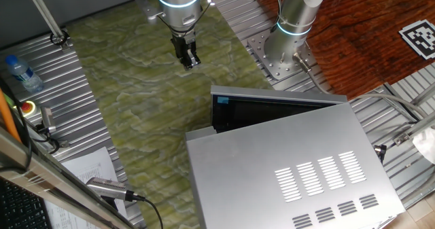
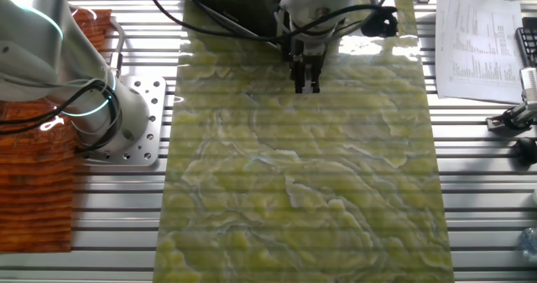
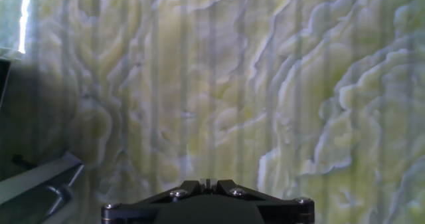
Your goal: Close the microwave door
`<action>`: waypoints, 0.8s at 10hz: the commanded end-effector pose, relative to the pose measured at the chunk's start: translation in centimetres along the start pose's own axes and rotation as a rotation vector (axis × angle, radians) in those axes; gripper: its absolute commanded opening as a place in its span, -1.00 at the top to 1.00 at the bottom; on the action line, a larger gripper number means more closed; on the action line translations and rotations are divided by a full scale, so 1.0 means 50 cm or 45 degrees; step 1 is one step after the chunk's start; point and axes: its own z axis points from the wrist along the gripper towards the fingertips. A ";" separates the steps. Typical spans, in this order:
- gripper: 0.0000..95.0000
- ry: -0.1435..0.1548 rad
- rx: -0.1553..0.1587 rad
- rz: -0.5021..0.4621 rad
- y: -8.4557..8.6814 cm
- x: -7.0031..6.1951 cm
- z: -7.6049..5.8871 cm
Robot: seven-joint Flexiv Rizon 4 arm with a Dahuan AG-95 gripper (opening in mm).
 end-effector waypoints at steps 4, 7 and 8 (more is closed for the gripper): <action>1.00 -0.016 0.008 -0.016 -0.002 0.007 0.002; 1.00 -0.049 0.019 -0.025 -0.002 0.007 0.002; 1.00 -0.048 0.018 0.002 -0.002 0.007 0.002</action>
